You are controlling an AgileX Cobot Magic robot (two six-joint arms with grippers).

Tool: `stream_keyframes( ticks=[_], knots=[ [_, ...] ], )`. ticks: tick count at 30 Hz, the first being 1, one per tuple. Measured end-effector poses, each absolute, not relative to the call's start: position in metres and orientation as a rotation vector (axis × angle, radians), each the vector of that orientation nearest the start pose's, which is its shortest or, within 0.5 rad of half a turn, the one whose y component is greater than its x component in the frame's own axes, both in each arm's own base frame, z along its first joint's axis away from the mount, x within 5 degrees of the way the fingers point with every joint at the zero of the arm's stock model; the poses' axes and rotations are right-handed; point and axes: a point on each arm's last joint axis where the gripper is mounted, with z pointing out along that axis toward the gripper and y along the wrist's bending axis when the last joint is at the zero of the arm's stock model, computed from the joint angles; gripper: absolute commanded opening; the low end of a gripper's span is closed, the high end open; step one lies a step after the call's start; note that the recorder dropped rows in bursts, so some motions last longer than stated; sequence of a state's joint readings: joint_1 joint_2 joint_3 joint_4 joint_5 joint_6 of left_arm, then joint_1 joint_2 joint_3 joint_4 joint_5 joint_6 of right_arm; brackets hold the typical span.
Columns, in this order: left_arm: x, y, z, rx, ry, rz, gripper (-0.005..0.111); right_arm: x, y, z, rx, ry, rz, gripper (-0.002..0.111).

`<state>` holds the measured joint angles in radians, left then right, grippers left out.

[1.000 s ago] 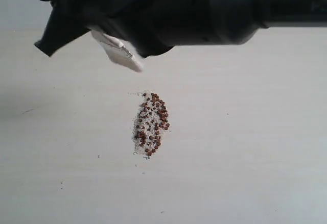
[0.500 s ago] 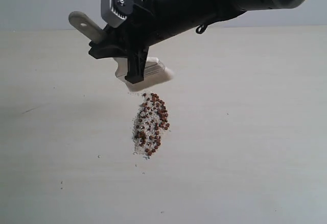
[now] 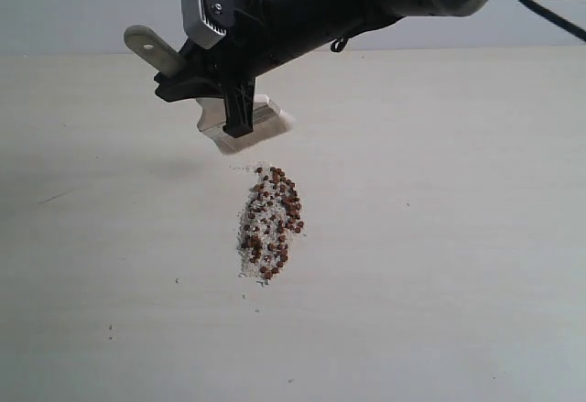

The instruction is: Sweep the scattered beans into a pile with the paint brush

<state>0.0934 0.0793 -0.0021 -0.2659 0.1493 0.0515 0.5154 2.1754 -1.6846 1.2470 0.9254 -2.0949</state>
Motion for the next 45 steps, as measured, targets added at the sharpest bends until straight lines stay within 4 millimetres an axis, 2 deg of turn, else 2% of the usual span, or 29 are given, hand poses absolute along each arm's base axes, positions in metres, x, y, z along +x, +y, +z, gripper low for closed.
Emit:
stream_keyframes(
  ticks=[5, 11, 15, 18, 22, 28, 38, 45],
  knots=[
    [0.062, 0.002, 0.196, -0.23, 1.691, -0.121, 0.0, 0.394, 0.302, 0.201, -1.753, 1.216, 0.693, 0.0],
    [0.062, 0.002, 0.196, -0.23, 1.691, -0.121, 0.0, 0.408, 0.305, 0.172, -1.802, 1.237, 0.651, 0.0],
    [0.062, 0.002, 0.196, -0.23, 1.691, -0.121, 0.0, 0.417, 0.296, 0.152, -1.805, 1.281, 0.667, 0.0],
    [0.062, 0.002, 0.196, -0.23, 1.691, -0.121, 0.0, 0.419, 0.286, 0.147, -1.803, 1.285, 0.741, 0.0],
    [0.062, 0.002, 0.196, -0.23, 1.691, -0.121, 0.0, 0.418, 0.275, 0.148, -1.804, 1.272, 0.859, 0.0],
    [0.062, 0.002, 0.196, -0.23, 1.691, -0.121, 0.0, 0.412, 0.271, 0.151, -1.811, 1.277, 0.99, 0.0],
    [0.062, 0.002, 0.196, -0.23, 1.691, -0.121, 0.0, 0.411, 0.272, 0.152, -1.754, 1.381, 1.063, 0.0],
    [0.062, 0.002, 0.196, -0.23, 1.691, -0.121, 0.0, 0.412, 0.274, 0.162, -1.713, 1.341, 1.067, 0.0]
  ],
)
